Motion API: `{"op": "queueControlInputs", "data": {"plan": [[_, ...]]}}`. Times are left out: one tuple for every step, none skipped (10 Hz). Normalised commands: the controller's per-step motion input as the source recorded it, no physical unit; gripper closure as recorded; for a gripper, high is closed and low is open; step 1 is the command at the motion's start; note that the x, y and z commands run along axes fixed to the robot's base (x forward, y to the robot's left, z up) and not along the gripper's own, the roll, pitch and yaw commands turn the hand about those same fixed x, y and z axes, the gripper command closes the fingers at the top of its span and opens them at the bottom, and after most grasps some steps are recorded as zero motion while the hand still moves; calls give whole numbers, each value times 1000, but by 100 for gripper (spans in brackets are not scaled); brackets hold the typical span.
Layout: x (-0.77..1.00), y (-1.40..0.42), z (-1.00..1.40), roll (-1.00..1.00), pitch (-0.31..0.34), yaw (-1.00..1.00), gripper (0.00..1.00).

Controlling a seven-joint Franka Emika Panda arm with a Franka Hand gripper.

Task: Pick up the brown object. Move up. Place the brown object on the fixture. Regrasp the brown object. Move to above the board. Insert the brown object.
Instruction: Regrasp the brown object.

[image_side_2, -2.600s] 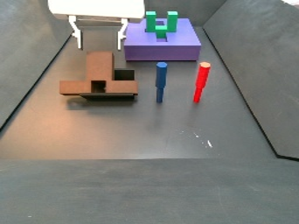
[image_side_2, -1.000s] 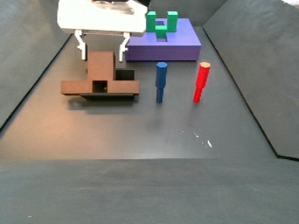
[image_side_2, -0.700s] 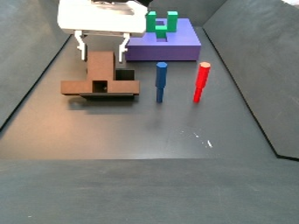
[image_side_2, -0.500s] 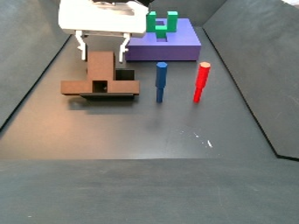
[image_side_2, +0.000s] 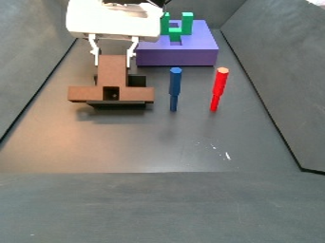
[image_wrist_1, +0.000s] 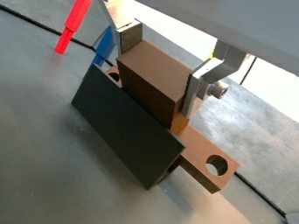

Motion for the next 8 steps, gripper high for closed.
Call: {"op": "queueControlInputs", "data": {"plan": [[0,0,0,0,0,0,100],[0,0,0,0,0,0,100],[0,0,0,0,0,0,100],[0,0,0,0,0,0,100],[0,0,0,0,0,0,100],[0,0,0,0,0,0,100],[0,0,0,0,0,0,100],[0,0,0,0,0,0,100]]}}
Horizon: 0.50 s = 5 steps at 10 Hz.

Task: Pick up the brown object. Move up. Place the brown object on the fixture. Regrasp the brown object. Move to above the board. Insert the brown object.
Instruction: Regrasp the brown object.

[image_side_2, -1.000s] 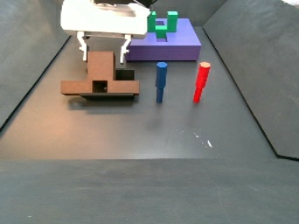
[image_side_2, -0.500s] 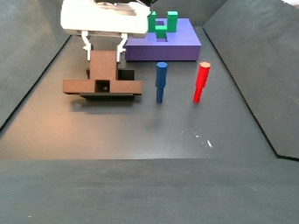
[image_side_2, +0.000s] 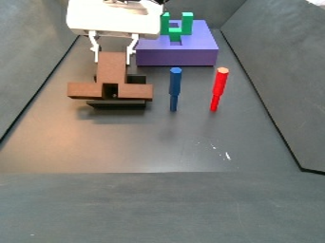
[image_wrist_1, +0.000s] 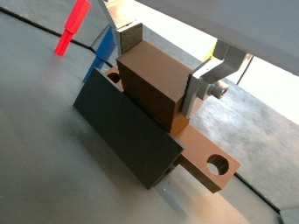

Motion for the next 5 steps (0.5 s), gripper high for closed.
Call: {"op": "queueControlInputs", "data": {"plan": [[0,0,0,0,0,0,100],[0,0,0,0,0,0,100],[0,0,0,0,0,0,100],[0,0,0,0,0,0,100],[0,0,0,0,0,0,100]]}}
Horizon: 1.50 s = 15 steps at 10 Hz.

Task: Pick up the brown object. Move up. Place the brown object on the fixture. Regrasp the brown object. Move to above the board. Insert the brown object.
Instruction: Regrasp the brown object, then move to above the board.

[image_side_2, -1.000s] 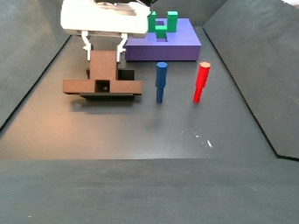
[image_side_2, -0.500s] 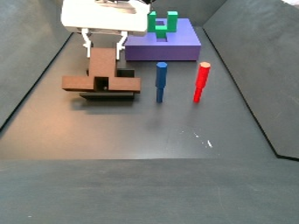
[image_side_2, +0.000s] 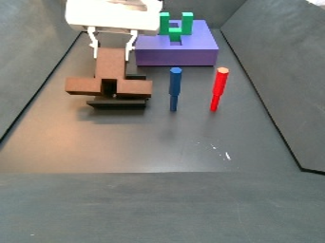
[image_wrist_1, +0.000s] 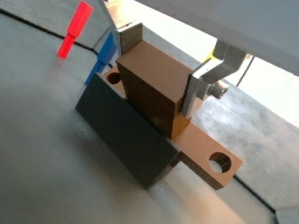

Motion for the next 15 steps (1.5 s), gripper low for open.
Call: {"op": "queueControlInputs", "data": {"plan": [[0,0,0,0,0,0,100],[0,0,0,0,0,0,100],[0,0,1400,0,0,0,100],[8,18,1400,-26,26,-54,100],[-10,29,1400,-89,44,-71,100],[0,37,1400,-59,45,-38,100],[10,14,1400,-14,84,-18,100],[9,7,1400,-4,89,-5,100],[32,3,938,-5,98,13,100],[39,-6,596,-1,111,24,100],[48,-16,291,1,113,41,100],[40,-9,197,-8,112,50,100],[-1121,-1400,310,-1000,174,-100,100],[-1155,-1400,315,-1000,153,-94,100],[-1251,-1400,318,-1000,136,-76,100]]}}
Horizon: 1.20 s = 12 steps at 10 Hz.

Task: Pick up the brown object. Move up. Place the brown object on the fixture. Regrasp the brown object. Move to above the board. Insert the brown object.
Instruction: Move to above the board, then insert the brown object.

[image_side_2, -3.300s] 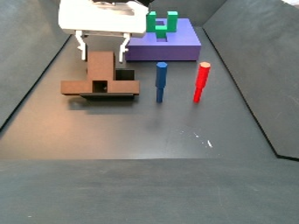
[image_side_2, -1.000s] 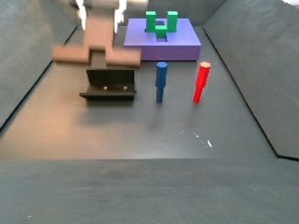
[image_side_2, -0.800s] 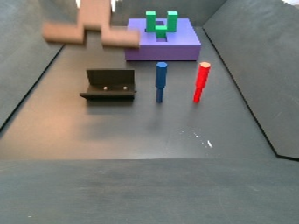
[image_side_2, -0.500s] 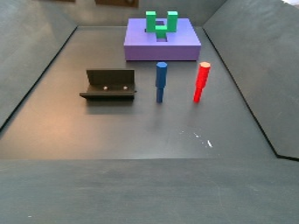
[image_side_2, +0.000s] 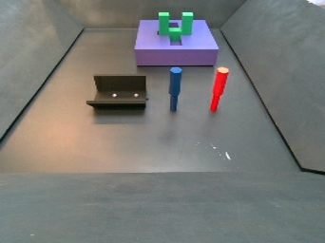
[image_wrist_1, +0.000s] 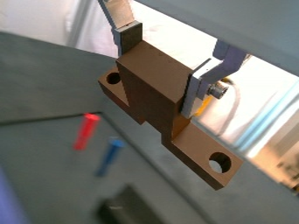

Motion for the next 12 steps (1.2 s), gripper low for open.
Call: {"op": "queueControlInputs", "data": {"plan": [[-1264,-1400,291,-1000,143,-65,100],[-1238,-1400,312,-1000,145,-52,100],[-800,-891,200,-1000,140,-43,100],[-240,-225,36,-1000,141,-32,100],[-117,-94,9,-1000,140,-24,100],[-74,-38,16,-1000,112,-6,100],[-83,-25,11,-914,76,-4,100],[-79,35,-1,-555,11,-2,100],[-70,39,-3,-410,-11,-1,100],[-48,13,-1,-217,-23,-3,100],[0,0,0,-6,0,0,100],[0,0,0,-3,3,0,100]]}}
